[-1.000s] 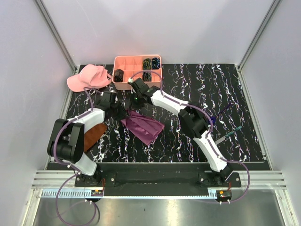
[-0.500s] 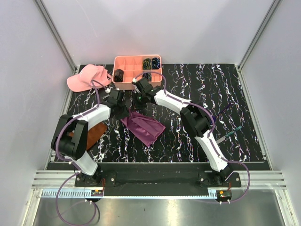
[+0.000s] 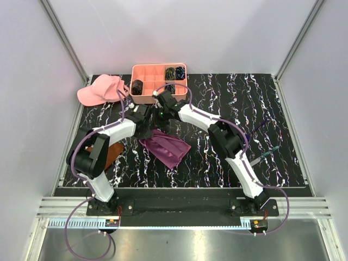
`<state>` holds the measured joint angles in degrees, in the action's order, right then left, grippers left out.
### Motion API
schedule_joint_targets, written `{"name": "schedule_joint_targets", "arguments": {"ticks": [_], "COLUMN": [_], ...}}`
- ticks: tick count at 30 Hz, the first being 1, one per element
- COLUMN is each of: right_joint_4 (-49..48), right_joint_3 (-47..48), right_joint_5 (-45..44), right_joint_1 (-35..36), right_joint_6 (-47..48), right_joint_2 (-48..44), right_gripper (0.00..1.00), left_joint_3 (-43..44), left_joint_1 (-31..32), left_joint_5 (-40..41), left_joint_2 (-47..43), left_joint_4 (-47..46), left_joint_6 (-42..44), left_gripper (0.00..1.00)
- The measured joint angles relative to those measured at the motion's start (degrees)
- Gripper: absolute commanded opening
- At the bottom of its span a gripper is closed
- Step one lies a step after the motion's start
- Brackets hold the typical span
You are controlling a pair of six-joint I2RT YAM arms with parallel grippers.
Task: Fold the napkin into a case and place the utensils inside
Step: Grasp the top corner of the smaller rectangle folded napkin at the center of the board.
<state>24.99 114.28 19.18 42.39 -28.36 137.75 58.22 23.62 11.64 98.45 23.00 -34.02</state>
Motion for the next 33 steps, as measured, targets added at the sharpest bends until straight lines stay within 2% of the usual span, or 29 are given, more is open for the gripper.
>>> {"name": "schedule_joint_targets", "arguments": {"ticks": [5,8,14,24,33], "right_joint_4": [-0.55,-0.94,-1.31,-1.40,-4.31], "right_joint_3": [-1.11,-2.03,-3.10,-3.39,-5.14], "right_joint_5": [0.02,0.02,0.74,3.82,9.51], "right_joint_1": [-0.02,-0.02,-0.02,-0.04,-0.07], "right_joint_6": [-0.04,-0.04,-0.46,-2.25,-11.08], "right_joint_2": [-0.35,-0.79,-1.75,-2.16,-2.16], "right_gripper": [0.00,0.00,0.00,0.00,0.00], "left_joint_3": [1.09,1.33,1.25,-3.17,-6.80], "left_joint_1": [0.31,0.35,0.33,-2.43,-2.84], "left_joint_5": [2.34,3.10,3.19,-1.70,-5.42], "left_joint_2": [1.44,1.57,0.46,-9.01,-9.81], "left_joint_4": [0.68,0.90,0.87,-3.43,-6.62], "left_joint_6": [0.13,0.42,0.87,0.04,-0.52], "left_gripper": [0.17,0.00,0.00,0.00,0.00]}}
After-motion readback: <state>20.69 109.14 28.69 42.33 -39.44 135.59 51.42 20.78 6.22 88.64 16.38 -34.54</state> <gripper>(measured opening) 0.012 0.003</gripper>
